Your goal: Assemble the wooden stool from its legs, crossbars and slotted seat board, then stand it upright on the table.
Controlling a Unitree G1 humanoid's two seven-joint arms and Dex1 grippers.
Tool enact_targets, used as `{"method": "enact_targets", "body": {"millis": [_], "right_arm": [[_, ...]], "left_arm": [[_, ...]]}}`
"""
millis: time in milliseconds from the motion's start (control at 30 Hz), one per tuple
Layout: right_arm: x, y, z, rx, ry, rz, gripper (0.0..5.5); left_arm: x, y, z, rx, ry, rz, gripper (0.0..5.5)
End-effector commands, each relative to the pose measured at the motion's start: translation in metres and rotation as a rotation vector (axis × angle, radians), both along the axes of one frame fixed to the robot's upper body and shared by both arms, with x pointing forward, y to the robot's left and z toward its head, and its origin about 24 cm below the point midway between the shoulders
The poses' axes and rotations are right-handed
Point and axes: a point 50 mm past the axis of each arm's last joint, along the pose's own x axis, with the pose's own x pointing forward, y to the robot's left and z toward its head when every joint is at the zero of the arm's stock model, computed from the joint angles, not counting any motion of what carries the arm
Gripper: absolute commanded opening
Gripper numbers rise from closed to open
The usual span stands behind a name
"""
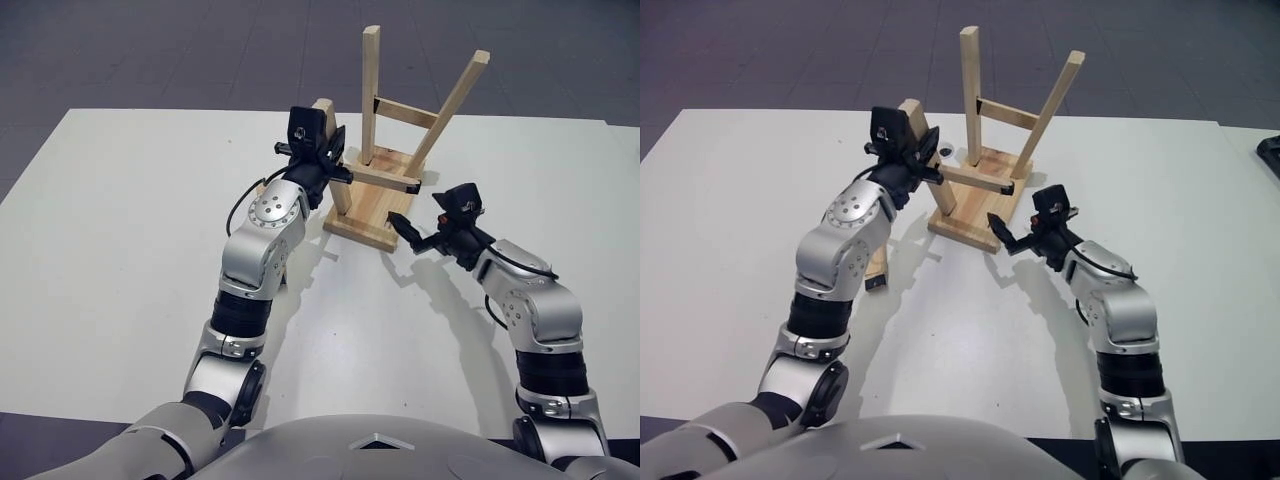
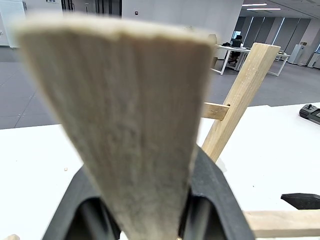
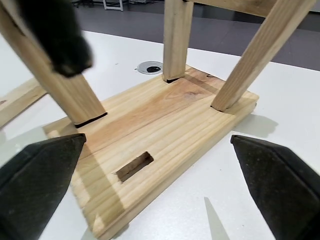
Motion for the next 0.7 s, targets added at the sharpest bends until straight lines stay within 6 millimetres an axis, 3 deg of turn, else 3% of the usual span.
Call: {"method": "enact_targets", "body": {"millis": [33, 367, 500, 600, 700], "right_arm": [[0.014, 0.011, -0.010, -0.042, 0.047, -0.057, 5.40], [0.021, 0.013, -0.020, -0.081, 0.082, -0.068, 5.40], [0.020, 0.011, -0.023, -0.077, 0.088, -0.072, 5.40], [0.018, 0.005, -0.025, -0.066, 0.091, -0.100, 5.40], [0.013, -0.014, -0.017, -0.015, 0.058, -0.183, 5.40]], "left_arm": [[-0.019, 0.021, -0.095, 0.216, 0.442, 0.053, 1.03], [-0.006, 0.011, -0.062, 0.034, 0.259, 0.015, 2.89], [0.000, 0.012, -0.007, -0.188, -0.039, 0.004, 3.47], [-0.009, 0.035, 0.039, -0.376, -0.243, 0.006, 3.92], [-0.015, 0.075, 0.056, -0.348, -0.303, 0.085, 4.49]]}}
